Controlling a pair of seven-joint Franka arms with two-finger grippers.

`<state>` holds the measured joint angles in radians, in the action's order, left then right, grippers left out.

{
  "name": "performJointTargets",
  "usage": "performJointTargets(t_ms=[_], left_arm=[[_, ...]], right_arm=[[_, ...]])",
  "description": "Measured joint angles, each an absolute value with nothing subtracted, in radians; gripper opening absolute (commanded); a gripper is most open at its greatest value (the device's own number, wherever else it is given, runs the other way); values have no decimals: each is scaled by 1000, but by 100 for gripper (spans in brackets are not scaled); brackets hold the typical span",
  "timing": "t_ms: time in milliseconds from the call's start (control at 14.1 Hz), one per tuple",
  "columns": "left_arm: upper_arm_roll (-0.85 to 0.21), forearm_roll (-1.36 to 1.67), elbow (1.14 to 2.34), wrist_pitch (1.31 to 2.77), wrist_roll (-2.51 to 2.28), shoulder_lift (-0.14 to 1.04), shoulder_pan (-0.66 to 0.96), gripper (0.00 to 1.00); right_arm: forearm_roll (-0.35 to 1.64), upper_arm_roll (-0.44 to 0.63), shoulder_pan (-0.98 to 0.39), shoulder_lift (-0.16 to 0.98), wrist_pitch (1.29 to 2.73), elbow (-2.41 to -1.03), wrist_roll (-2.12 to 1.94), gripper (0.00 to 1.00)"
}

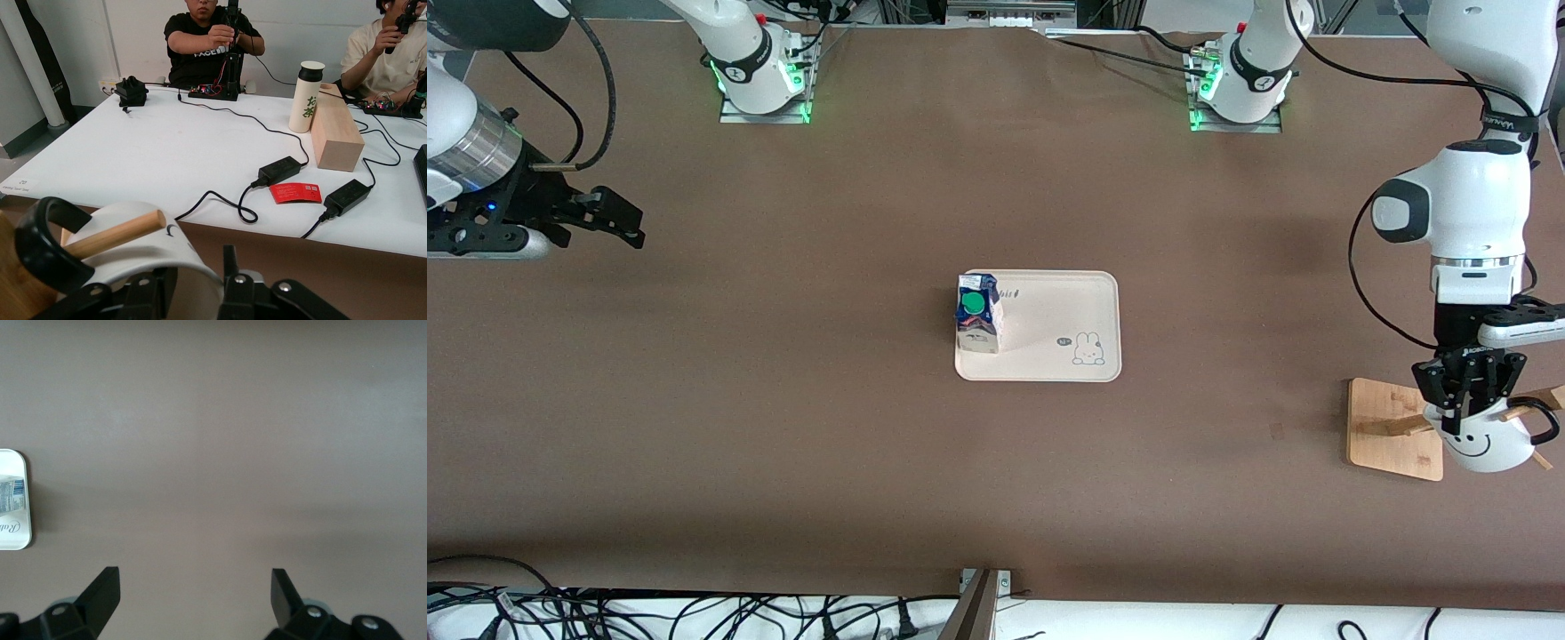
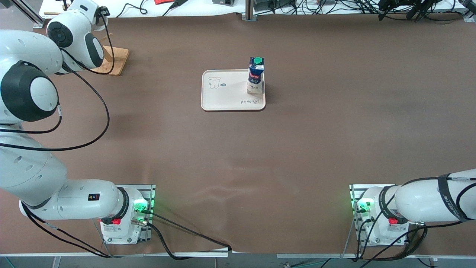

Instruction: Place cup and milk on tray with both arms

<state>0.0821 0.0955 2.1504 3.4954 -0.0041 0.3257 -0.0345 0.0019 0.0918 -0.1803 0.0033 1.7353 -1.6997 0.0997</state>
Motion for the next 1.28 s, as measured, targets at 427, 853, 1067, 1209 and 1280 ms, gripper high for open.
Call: performJointTargets(t_ms=[427, 853, 1067, 1209, 1280], left_arm=[[76, 96, 2166, 3489, -25, 335, -34, 0], [19, 96, 2166, 3498, -136, 333, -27, 0], [-41, 96, 2166, 3499, -208, 327, -23, 0], [-60, 96, 2167, 3497, -225, 315, -20, 0], [-60, 96, 2169, 3495, -225, 309, -21, 0]], right_arm=[[2, 93, -179, 4, 1735, -1700, 100, 100], [1, 94, -176, 4, 1735, -1700, 100, 100], [1, 94, -175, 4, 1732, -1700, 100, 100], [1, 94, -176, 5, 1731, -1699, 100, 100], [1, 93, -176, 5, 1731, -1699, 100, 100]])
